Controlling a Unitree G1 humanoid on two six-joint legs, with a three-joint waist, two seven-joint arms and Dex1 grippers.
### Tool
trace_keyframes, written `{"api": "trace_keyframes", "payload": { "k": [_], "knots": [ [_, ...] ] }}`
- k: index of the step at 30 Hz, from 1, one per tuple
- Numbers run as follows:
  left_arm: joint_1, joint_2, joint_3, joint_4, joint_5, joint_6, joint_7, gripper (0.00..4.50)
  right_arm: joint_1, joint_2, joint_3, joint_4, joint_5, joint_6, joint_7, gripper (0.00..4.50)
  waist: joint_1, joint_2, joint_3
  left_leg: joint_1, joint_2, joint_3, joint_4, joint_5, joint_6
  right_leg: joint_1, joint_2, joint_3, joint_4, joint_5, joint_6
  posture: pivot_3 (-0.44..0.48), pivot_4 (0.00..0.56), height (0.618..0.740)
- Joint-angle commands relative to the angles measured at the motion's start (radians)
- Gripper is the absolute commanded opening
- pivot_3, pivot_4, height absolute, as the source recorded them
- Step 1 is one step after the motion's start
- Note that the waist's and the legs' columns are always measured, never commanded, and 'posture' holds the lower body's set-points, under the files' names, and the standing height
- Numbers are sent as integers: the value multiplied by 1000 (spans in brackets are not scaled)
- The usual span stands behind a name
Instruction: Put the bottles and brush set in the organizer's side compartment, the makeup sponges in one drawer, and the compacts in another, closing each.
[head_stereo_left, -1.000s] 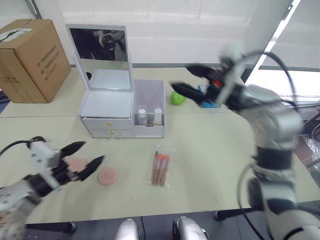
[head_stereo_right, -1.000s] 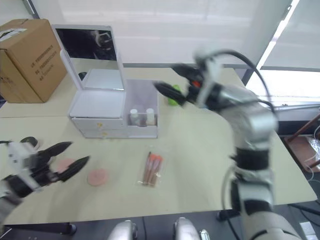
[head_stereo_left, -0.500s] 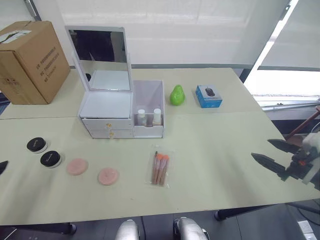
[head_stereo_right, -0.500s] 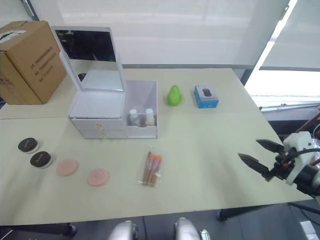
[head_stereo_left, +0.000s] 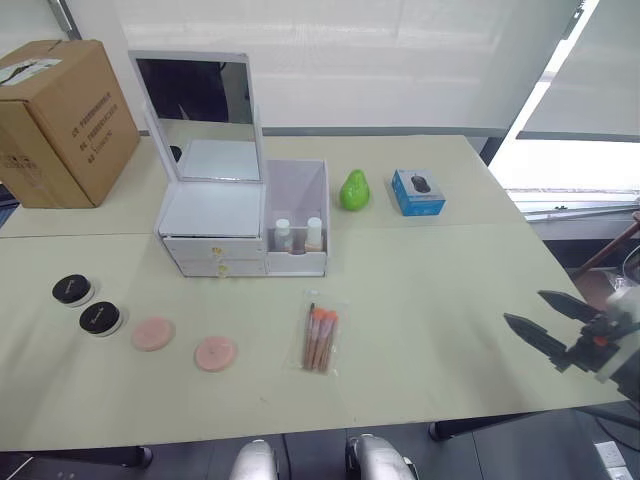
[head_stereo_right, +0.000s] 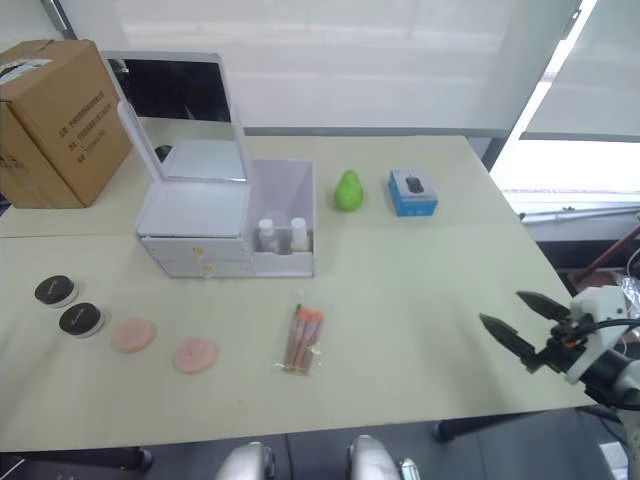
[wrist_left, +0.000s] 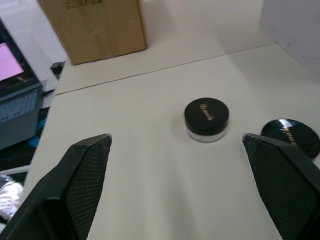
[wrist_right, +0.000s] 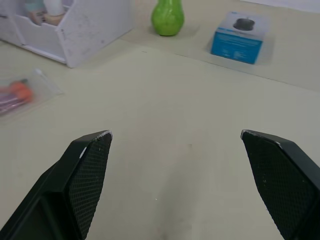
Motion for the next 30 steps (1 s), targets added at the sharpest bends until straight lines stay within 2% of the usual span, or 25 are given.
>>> {"api": "trace_keyframes", "payload": {
  "k": [1,3,5,9,13,15,18,23,30],
  "knots": [
    [48,-93,-36,-254,-55,63,1,4500,-71,3,88,-142,74,56,-45,4483,-2,-1,0,0,0,1,0,0,0,1,0,0,0,0,0,0,150,733],
    [94,-154,-60,-433,-85,129,25,4500,-111,10,144,-184,93,90,-78,4483,-4,-3,-1,-1,1,2,1,0,1,2,0,1,3,1,0,0,150,733],
    [131,-226,-130,-673,-115,211,91,4500,-170,20,229,-239,125,143,-111,4483,-4,-7,-1,-1,1,1,2,3,5,2,1,1,5,1,0,0,150,733],
    [147,-305,-245,-955,-134,324,191,4500,-246,5,334,-279,172,260,-156,4483,9,-8,-2,-2,1,2,3,3,5,2,1,3,5,1,0,0,150,733],
    [103,-349,-485,-1193,-168,430,214,4500,-368,1,396,-232,346,569,-270,4483,15,-7,-1,-2,0,2,6,5,9,3,1,4,5,2,1,0,150,733],
    [40,-351,-597,-1230,-146,465,211,4500,-437,8,403,-166,444,763,-340,4483,16,-8,-2,-2,-1,2,7,5,9,4,1,6,5,3,1,0,150,733],
    [-37,-349,-713,-1218,-109,470,179,3896,-514,40,396,-82,520,926,-419,4500,15,-10,-4,-3,-2,-2,8,6,10,4,4,7,5,4,0,0,150,733],
    [-193,-400,-879,-1082,-24,457,154,2305,-623,174,371,117,500,1129,-569,4500,10,-6,-4,-3,-7,-11,8,7,11,5,7,10,5,4,1,0,150,733],
    [-326,-477,-991,-875,69,384,100,73,-723,292,351,411,590,1167,-729,4500,7,-6,-4,-5,-10,-19,12,10,17,5,10,13,6,7,5,0,150,733]
  ]
}}
